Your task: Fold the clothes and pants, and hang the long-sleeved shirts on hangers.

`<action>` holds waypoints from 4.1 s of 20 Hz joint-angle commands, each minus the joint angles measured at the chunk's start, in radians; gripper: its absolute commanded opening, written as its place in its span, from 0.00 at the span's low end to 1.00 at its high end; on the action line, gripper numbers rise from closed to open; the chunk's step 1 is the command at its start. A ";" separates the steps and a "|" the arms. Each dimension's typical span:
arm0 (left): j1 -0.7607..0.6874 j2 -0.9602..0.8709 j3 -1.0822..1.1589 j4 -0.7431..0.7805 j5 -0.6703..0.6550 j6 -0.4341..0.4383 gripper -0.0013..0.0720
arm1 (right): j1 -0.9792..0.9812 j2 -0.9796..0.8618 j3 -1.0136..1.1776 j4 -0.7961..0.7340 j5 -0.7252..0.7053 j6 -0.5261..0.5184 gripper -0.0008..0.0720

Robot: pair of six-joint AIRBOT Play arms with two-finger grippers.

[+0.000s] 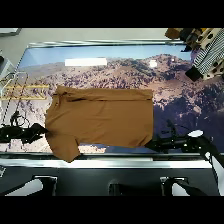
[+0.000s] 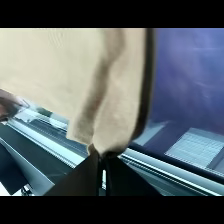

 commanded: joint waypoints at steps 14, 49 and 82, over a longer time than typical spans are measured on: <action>-0.103 0.079 0.143 -0.365 -0.015 0.074 0.04 | 0.211 0.220 0.190 0.077 -0.201 0.030 0.05; -0.346 -0.217 0.887 0.050 0.003 -0.263 0.04 | 0.238 -0.351 1.417 -0.649 0.094 0.624 0.05; -0.388 -0.603 1.009 0.175 -0.415 -0.233 0.04 | 0.238 -0.692 1.397 -0.735 0.375 0.599 0.05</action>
